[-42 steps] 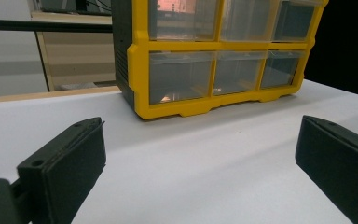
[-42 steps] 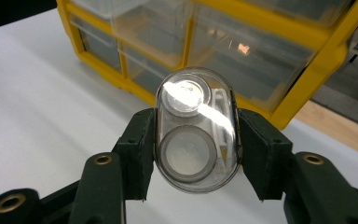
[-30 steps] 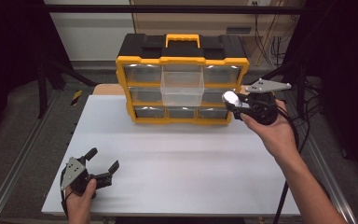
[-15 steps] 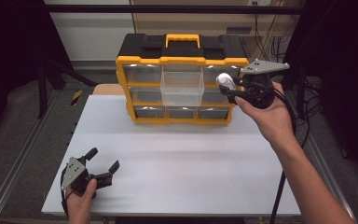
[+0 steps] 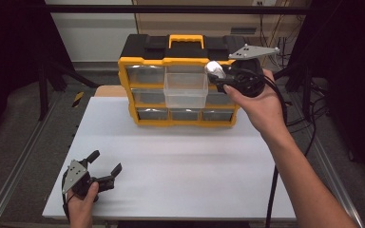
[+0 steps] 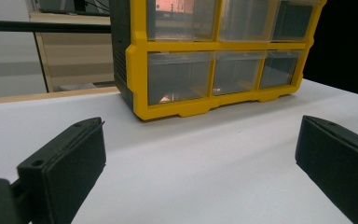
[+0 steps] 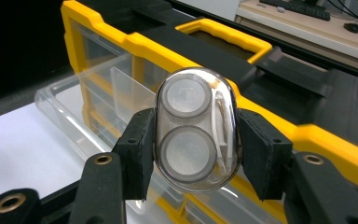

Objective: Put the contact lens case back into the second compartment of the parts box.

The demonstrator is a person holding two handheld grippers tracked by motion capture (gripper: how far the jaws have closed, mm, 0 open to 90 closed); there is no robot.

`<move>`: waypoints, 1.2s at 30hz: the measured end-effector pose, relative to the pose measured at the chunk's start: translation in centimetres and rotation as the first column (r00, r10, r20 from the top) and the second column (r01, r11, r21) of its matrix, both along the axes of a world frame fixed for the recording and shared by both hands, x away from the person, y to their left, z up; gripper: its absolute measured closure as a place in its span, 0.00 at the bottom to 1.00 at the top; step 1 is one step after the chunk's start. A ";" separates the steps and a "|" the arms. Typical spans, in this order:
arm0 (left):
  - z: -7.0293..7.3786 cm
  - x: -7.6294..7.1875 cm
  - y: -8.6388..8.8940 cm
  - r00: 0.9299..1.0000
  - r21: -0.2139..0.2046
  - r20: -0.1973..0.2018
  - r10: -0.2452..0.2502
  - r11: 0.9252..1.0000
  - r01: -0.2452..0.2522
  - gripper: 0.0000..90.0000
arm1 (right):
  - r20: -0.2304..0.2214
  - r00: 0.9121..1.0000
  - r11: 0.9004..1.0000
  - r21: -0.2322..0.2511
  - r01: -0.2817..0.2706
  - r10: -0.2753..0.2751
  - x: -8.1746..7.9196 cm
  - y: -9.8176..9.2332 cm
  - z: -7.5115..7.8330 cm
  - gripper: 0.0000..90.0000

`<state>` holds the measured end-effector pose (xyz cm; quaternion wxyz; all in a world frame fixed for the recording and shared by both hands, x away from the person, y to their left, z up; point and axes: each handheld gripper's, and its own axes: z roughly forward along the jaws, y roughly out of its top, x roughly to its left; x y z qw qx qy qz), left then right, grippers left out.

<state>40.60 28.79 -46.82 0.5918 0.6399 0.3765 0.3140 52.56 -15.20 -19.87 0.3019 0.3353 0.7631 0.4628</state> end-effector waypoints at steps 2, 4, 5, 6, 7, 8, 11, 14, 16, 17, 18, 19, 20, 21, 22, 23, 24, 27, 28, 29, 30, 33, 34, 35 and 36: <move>0.0 0.0 0.0 1.000 0.000 0.000 0.000 1.000 0.000 0.02 | 0.002 1.000 1.000 -0.003 -0.007 0.007 0.1 0.5 0.1 0.54; 0.0 0.0 0.0 1.000 0.000 0.000 -0.001 1.000 0.001 0.02 | 0.005 1.000 1.000 -0.003 -0.013 0.013 0.2 1.0 0.3 0.54; 0.0 0.0 0.0 1.000 0.000 0.000 -0.001 1.000 0.001 0.02 | 0.004 1.000 1.000 -0.006 -0.017 0.017 0.2 1.2 0.3 0.54; 0.0 0.0 0.0 1.000 0.000 0.000 -0.001 1.000 0.001 0.02 | 0.004 1.000 1.000 -0.007 -0.018 0.018 0.3 1.4 0.3 0.54; 0.0 0.0 0.0 1.000 0.000 0.000 -0.002 1.000 0.002 0.02 | 0.003 1.000 1.000 -0.008 -0.021 0.021 0.3 1.6 0.3 0.54; 0.0 0.0 0.0 1.000 0.001 0.000 -0.002 1.000 0.002 0.02 | 0.002 1.000 1.000 -0.010 -0.023 0.023 0.3 1.7 0.4 0.54; 0.0 0.0 0.0 1.000 0.004 0.000 -0.003 1.000 0.003 0.02 | 0.001 1.000 1.000 -0.013 -0.027 0.027 0.4 2.1 0.3 0.54; 0.0 0.0 0.0 1.000 0.004 0.000 -0.004 1.000 0.004 0.02 | -0.002 1.000 0.999 -0.015 -0.030 0.030 0.5 2.4 0.3 0.54; 0.0 0.0 0.0 1.000 0.004 0.000 -0.004 1.000 0.004 0.02 | -0.005 0.999 0.999 -0.017 -0.032 0.032 0.6 2.5 0.2 0.54; 0.0 0.0 0.0 1.000 0.005 0.000 -0.004 1.000 0.004 0.02 | -0.006 0.999 0.999 -0.017 -0.031 0.031 0.6 2.6 0.2 0.54; 0.0 0.0 0.0 1.000 0.005 0.000 -0.004 1.000 0.004 0.02 | -0.006 0.999 0.999 -0.018 -0.032 0.032 0.7 2.7 0.2 0.54; 0.0 0.0 -0.1 1.000 0.004 0.000 -0.004 1.000 0.004 0.02 | -0.005 0.999 0.999 -0.018 -0.034 0.034 0.7 2.7 0.2 0.54; 0.0 0.0 -0.1 1.000 0.004 0.000 -0.005 1.000 0.005 0.02 | -0.007 0.999 0.999 -0.019 -0.034 0.034 0.7 2.7 0.1 0.54; 0.0 0.0 -0.1 1.000 0.005 0.000 -0.005 1.000 0.005 0.02 | -0.008 0.999 0.999 -0.017 -0.033 0.033 0.8 2.8 0.1 0.54; 0.0 0.0 -0.1 1.000 0.004 0.000 -0.005 1.000 0.005 0.02 | -0.010 0.999 0.999 -0.018 -0.034 0.034 0.8 2.8 0.1 0.54; 0.0 0.0 -0.1 1.000 0.004 0.000 -0.005 1.000 0.005 0.02 | -0.008 0.999 0.999 -0.020 -0.034 0.034 0.9 2.9 0.1 0.54; 0.0 0.0 -0.1 1.000 0.004 0.001 -0.005 1.000 0.005 0.02 | -0.009 0.999 0.999 -0.020 -0.034 0.034 0.9 2.9 0.1 0.54; 0.0 0.1 -0.1 1.000 0.004 0.001 -0.005 1.000 0.005 0.02 | -0.013 0.999 0.999 -0.020 -0.036 0.036 1.0 3.1 0.0 0.54; 0.0 0.1 -0.1 1.000 0.004 0.001 -0.006 1.000 0.006 0.02 | -0.014 0.999 0.999 -0.019 -0.036 0.036 1.0 3.2 0.0 0.54; 0.0 0.1 -0.1 1.000 0.004 0.001 -0.006 1.000 0.006 0.02 | -0.016 0.999 0.999 -0.020 -0.039 0.039 1.0 3.3 0.0 0.54; 0.0 0.1 -0.1 1.000 0.003 0.001 -0.006 1.000 0.006 0.02 | -0.015 0.999 0.999 -0.021 -0.039 0.039 1.0 3.3 0.0 0.54; 0.0 0.1 -0.1 1.000 0.004 0.001 -0.006 1.000 0.006 0.02 | -0.016 0.999 0.999 -0.021 -0.041 0.041 1.0 3.5 -0.1 0.54; 0.0 0.1 -0.1 1.000 0.004 0.001 -0.005 1.000 0.005 0.02 | -0.015 0.999 0.999 -0.017 -0.042 0.042 1.1 3.5 -0.1 0.54; 0.0 0.1 -0.1 1.000 0.004 0.001 -0.006 1.000 0.006 0.02 | -0.017 0.999 0.999 -0.017 -0.045 0.045 1.1 3.5 -0.1 0.54; 0.0 0.1 -0.1 1.000 0.004 0.000 -0.006 1.000 0.006 0.02 | -0.016 0.999 0.999 -0.016 -0.044 0.043 1.1 3.6 -0.1 0.54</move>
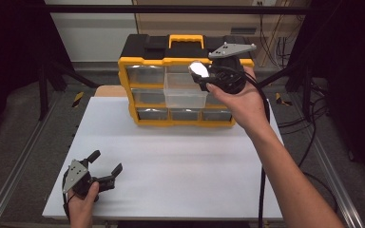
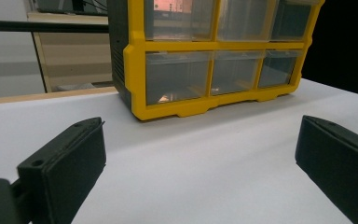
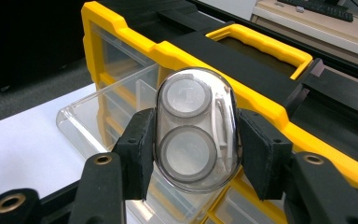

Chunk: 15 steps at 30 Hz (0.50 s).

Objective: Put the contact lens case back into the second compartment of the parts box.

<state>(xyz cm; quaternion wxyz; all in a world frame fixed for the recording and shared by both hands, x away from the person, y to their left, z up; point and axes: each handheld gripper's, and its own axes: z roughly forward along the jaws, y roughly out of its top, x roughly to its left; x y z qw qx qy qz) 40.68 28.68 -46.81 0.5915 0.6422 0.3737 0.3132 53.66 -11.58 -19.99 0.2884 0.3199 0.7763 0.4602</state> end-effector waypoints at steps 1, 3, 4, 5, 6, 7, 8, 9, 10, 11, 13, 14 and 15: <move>0.0 0.0 0.0 1.000 0.000 0.000 0.000 1.000 0.000 0.02 | 0.000 1.000 1.000 -0.002 -0.003 0.003 0.0 0.1 0.0 0.54; 0.0 0.0 0.0 1.000 0.000 0.000 -0.001 1.000 0.001 0.02 | -0.003 1.000 1.000 -0.004 -0.005 0.005 0.0 0.2 -0.1 0.54; 0.0 0.0 0.0 1.000 -0.001 0.000 -0.001 1.000 0.001 0.02 | -0.002 1.000 1.000 -0.003 -0.006 0.006 0.1 0.3 -0.1 0.54; 0.0 0.0 0.0 1.000 0.000 0.000 -0.001 1.000 0.001 0.02 | -0.002 1.000 1.000 -0.003 -0.008 0.008 0.1 0.3 -0.1 0.54; 0.0 0.0 0.0 1.000 0.000 0.000 -0.001 1.000 0.001 0.02 | -0.001 1.000 1.000 -0.004 -0.009 0.009 0.1 0.4 -0.1 0.54; 0.0 0.0 0.0 1.000 0.000 -0.001 -0.001 1.000 0.001 0.02 | -0.002 1.000 1.000 -0.006 -0.008 0.008 0.1 0.5 -0.2 0.54; 0.0 0.0 0.0 1.000 0.000 -0.001 0.000 1.000 0.000 0.02 | -0.005 1.000 1.000 -0.009 -0.009 0.009 0.1 0.6 -0.2 0.54; 0.0 0.0 0.0 1.000 0.001 -0.001 0.000 1.000 0.000 0.02 | -0.006 1.000 1.000 -0.014 -0.009 0.009 0.1 0.6 -0.3 0.54; 0.0 0.0 0.0 1.000 0.001 -0.002 0.001 1.000 -0.001 0.02 | -0.007 1.000 1.000 -0.018 -0.011 0.011 0.1 0.7 -0.3 0.54; 0.0 0.0 0.0 1.000 0.001 -0.003 0.003 1.000 -0.003 0.02 | -0.008 1.000 1.000 -0.018 -0.011 0.010 0.1 0.8 -0.3 0.54; 0.0 0.0 0.0 1.000 0.001 -0.003 0.002 1.000 -0.002 0.02 | -0.005 1.000 1.000 -0.015 -0.014 0.014 0.1 0.9 -0.3 0.54; 0.0 0.0 0.0 1.000 0.001 -0.003 0.002 1.000 -0.002 0.02 | -0.007 1.000 1.000 -0.014 -0.013 0.013 0.2 1.0 -0.4 0.54; 0.0 0.0 0.0 1.000 0.000 -0.003 0.002 1.000 -0.002 0.02 | -0.008 1.000 1.000 -0.016 -0.015 0.015 0.2 1.0 -0.4 0.54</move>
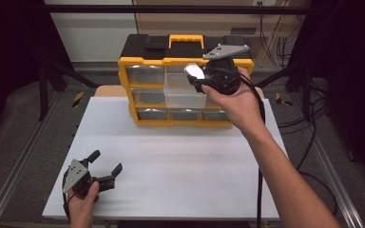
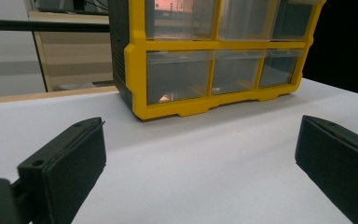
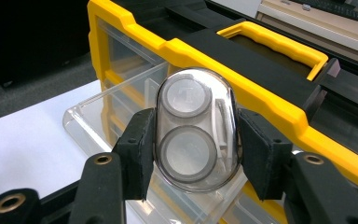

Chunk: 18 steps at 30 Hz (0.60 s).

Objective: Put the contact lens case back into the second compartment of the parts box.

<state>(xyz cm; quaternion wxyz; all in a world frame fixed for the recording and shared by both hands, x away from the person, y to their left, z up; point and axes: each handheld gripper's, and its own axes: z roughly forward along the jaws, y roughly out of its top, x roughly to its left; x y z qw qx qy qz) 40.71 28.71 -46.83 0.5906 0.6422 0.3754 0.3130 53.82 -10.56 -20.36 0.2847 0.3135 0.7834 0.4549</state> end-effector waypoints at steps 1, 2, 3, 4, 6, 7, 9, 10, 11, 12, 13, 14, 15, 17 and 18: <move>0.0 0.0 0.0 1.000 0.000 0.000 0.000 1.000 0.000 0.02 | 0.000 1.000 1.000 0.000 0.000 0.000 0.0 0.1 0.0 0.54; 0.0 0.0 0.0 1.000 0.000 0.000 0.000 1.000 0.000 0.02 | -0.002 1.000 1.000 -0.001 -0.001 0.001 0.0 0.1 0.0 0.54; 0.0 0.0 0.0 1.000 0.001 0.000 -0.001 1.000 0.001 0.02 | -0.004 1.000 1.000 0.000 -0.001 0.001 0.0 0.2 0.0 0.54; 0.0 0.0 0.0 1.000 0.000 0.000 -0.001 1.000 0.001 0.02 | -0.004 1.000 1.000 0.000 -0.002 0.002 0.0 0.2 -0.1 0.54; 0.0 0.0 -0.1 1.000 0.001 0.000 -0.001 1.000 0.001 0.02 | -0.006 1.000 1.000 -0.002 -0.004 0.004 0.0 0.3 -0.1 0.54; 0.0 0.0 -0.1 1.000 0.001 0.000 -0.002 1.000 0.002 0.02 | -0.006 1.000 1.000 -0.002 -0.002 0.002 0.1 0.4 -0.1 0.54; 0.0 0.0 -0.1 1.000 0.002 -0.001 -0.003 1.000 0.003 0.02 | -0.009 1.000 1.000 -0.006 -0.003 0.003 0.2 0.5 -0.2 0.54; 0.0 0.0 -0.1 1.000 0.002 0.000 -0.003 1.000 0.003 0.02 | -0.009 1.000 1.000 -0.006 -0.002 0.002 0.2 0.5 -0.2 0.54; 0.0 0.0 -0.1 1.000 0.002 0.000 -0.003 1.000 0.003 0.02 | -0.010 1.000 1.000 -0.008 -0.003 0.003 0.3 0.6 -0.1 0.54; 0.0 0.0 -0.1 1.000 0.002 0.000 -0.003 1.000 0.003 0.02 | -0.010 1.000 1.000 -0.007 -0.002 0.002 0.3 0.7 -0.1 0.54; 0.0 0.0 -0.1 1.000 0.002 0.000 -0.003 1.000 0.003 0.02 | -0.012 1.000 1.000 -0.009 -0.003 0.003 0.4 0.7 -0.1 0.54; 0.0 0.0 -0.1 1.000 0.002 0.000 -0.003 1.000 0.003 0.02 | -0.011 1.000 1.000 -0.012 -0.006 0.005 0.5 0.8 0.0 0.54; 0.0 0.0 -0.1 1.000 0.002 0.000 -0.003 1.000 0.003 0.02 | -0.013 1.000 1.000 -0.010 -0.004 0.004 0.5 0.9 0.0 0.54; 0.0 0.0 -0.1 1.000 0.001 0.000 -0.003 1.000 0.003 0.02 | -0.014 1.000 1.000 -0.014 -0.006 0.006 0.6 1.1 0.0 0.54; 0.0 0.0 -0.1 1.000 0.001 0.000 -0.003 1.000 0.003 0.02 | -0.014 1.000 1.000 -0.015 -0.007 0.007 0.6 1.2 0.1 0.54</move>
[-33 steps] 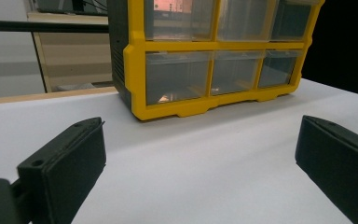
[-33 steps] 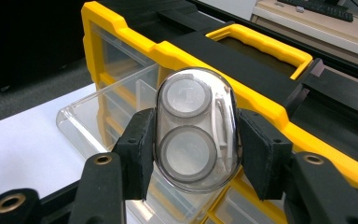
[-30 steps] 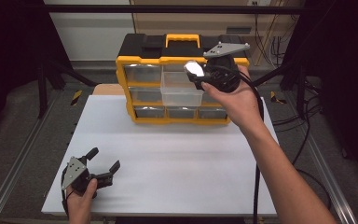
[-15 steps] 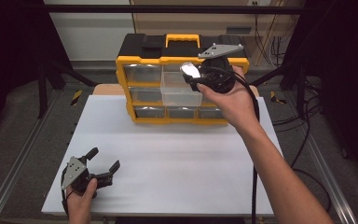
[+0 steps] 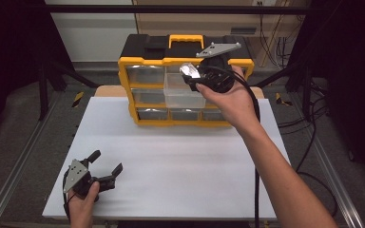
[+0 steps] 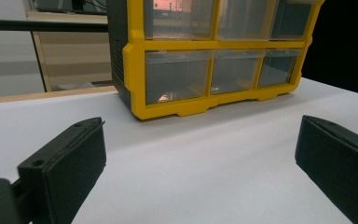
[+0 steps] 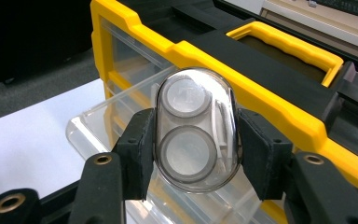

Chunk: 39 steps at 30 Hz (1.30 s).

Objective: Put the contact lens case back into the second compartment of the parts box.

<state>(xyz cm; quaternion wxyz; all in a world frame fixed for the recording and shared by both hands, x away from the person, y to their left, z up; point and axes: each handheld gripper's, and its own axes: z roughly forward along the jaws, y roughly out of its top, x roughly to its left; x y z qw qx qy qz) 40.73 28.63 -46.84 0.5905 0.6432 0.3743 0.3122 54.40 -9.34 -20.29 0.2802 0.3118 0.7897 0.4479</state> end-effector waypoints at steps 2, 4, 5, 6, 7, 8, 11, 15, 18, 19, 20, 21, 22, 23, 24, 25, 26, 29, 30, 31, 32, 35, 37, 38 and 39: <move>0.0 0.0 0.0 1.000 -0.001 0.000 0.000 1.000 0.000 0.02 | -0.006 1.000 1.000 0.004 -0.003 0.003 0.0 0.2 0.1 0.54; 0.0 0.0 0.0 1.000 -0.001 0.000 -0.001 1.000 0.001 0.02 | -0.014 1.000 1.000 0.014 -0.019 0.019 0.1 0.3 0.0 0.49; 0.0 0.0 0.0 1.000 -0.001 0.000 -0.001 1.000 0.001 0.02 | -0.014 1.000 0.999 0.025 -0.021 0.022 0.0 0.4 0.0 0.44; 0.0 0.0 0.0 1.000 -0.001 0.000 -0.001 1.000 0.001 0.02 | -0.010 1.000 0.999 0.030 -0.014 0.014 0.0 0.5 0.1 0.42; 0.0 0.0 0.0 1.000 -0.001 0.000 -0.002 1.000 0.002 0.02 | -0.005 1.000 0.999 0.031 -0.013 0.013 0.0 0.5 0.1 0.42; 0.0 0.0 0.0 1.000 -0.002 0.000 -0.002 1.000 0.002 0.02 | -0.004 1.000 0.999 0.032 -0.013 0.013 -0.1 0.5 0.1 0.40; 0.0 0.0 -0.1 1.000 -0.002 -0.001 -0.003 1.000 0.003 0.02 | -0.006 1.000 0.999 0.032 -0.012 0.012 -0.1 0.6 0.0 0.37; 0.0 0.0 0.0 1.000 -0.003 -0.002 -0.002 1.000 0.002 0.02 | 0.001 1.000 0.999 0.040 0.001 -0.001 0.0 0.7 0.0 0.27; 0.0 -0.1 0.1 1.000 -0.007 -0.002 0.002 1.000 -0.002 0.02 | -0.003 1.000 0.999 0.047 0.013 -0.012 0.1 0.8 -0.1 0.19; -0.1 -0.2 0.2 1.000 -0.009 -0.002 0.004 1.000 -0.004 0.02 | -0.005 1.000 0.999 0.044 0.017 -0.017 0.1 0.8 -0.1 0.16; -0.1 -0.2 0.2 1.000 -0.010 -0.002 0.006 1.000 -0.006 0.02 | -0.004 1.000 0.999 0.045 0.023 -0.023 0.1 0.8 -0.2 0.13; -0.1 -0.1 0.3 1.000 -0.011 -0.003 0.009 1.000 -0.009 0.02 | -0.001 1.000 0.998 0.051 0.027 -0.027 0.1 0.8 -0.2 0.11; -0.1 -0.1 0.4 1.000 -0.013 -0.004 0.012 1.000 -0.013 0.02 | 0.005 0.999 0.997 0.064 0.031 -0.032 0.1 0.7 -0.3 0.11; -0.1 0.0 0.5 1.000 -0.015 -0.004 0.015 1.000 -0.015 0.02 | 0.012 0.999 0.997 0.071 0.033 -0.034 0.1 0.7 -0.5 0.10; -0.1 0.0 0.6 1.000 -0.018 -0.003 0.017 1.000 -0.017 0.02 | 0.015 0.999 0.996 0.076 0.036 -0.038 0.1 0.7 -0.6 0.09; -0.1 0.1 0.6 1.000 -0.017 -0.002 0.017 1.000 -0.017 0.02 | 0.020 0.999 0.996 0.083 0.041 -0.042 0.2 0.6 -0.6 0.08; -0.1 0.1 0.5 1.000 -0.018 -0.002 0.017 1.000 -0.017 0.02 | 0.025 0.999 0.995 0.095 0.043 -0.045 0.2 0.6 -0.7 0.08; -0.1 0.0 0.4 1.000 -0.011 -0.001 0.013 1.000 -0.013 0.02 | 0.033 0.998 0.993 0.113 0.042 -0.046 0.1 0.3 -0.8 0.07; -0.1 -0.1 0.4 1.000 -0.010 -0.001 0.013 1.000 -0.013 0.02 | 0.035 0.998 0.992 0.116 0.039 -0.043 0.1 0.3 -0.8 0.07; -0.1 -0.1 0.4 1.000 -0.010 -0.001 0.013 1.000 -0.013 0.02 | 0.034 0.998 0.992 0.116 0.040 -0.044 0.0 0.2 -0.7 0.07; -0.1 -0.1 0.4 1.000 -0.010 -0.001 0.014 1.000 -0.014 0.02 | 0.033 0.998 0.992 0.117 0.040 -0.044 0.0 0.1 -0.7 0.07; -0.1 0.0 0.5 1.000 -0.012 -0.001 0.017 1.000 -0.017 0.02 | 0.041 0.999 0.993 0.118 0.031 -0.036 0.0 -0.2 -0.5 0.06; -0.1 0.1 0.5 1.000 -0.012 -0.002 0.018 1.000 -0.019 0.02 | 0.045 0.998 0.993 0.118 0.027 -0.033 0.0 -0.3 -0.5 0.06; -0.1 0.1 0.5 1.000 -0.012 -0.002 0.019 1.000 -0.019 0.02 | 0.045 0.998 0.992 0.120 0.029 -0.034 0.0 -0.4 -0.5 0.06; -0.1 0.0 0.6 1.000 -0.012 0.000 0.019 1.000 -0.019 0.02 | 0.046 0.998 0.993 0.115 0.027 -0.032 0.0 -0.5 -0.5 0.06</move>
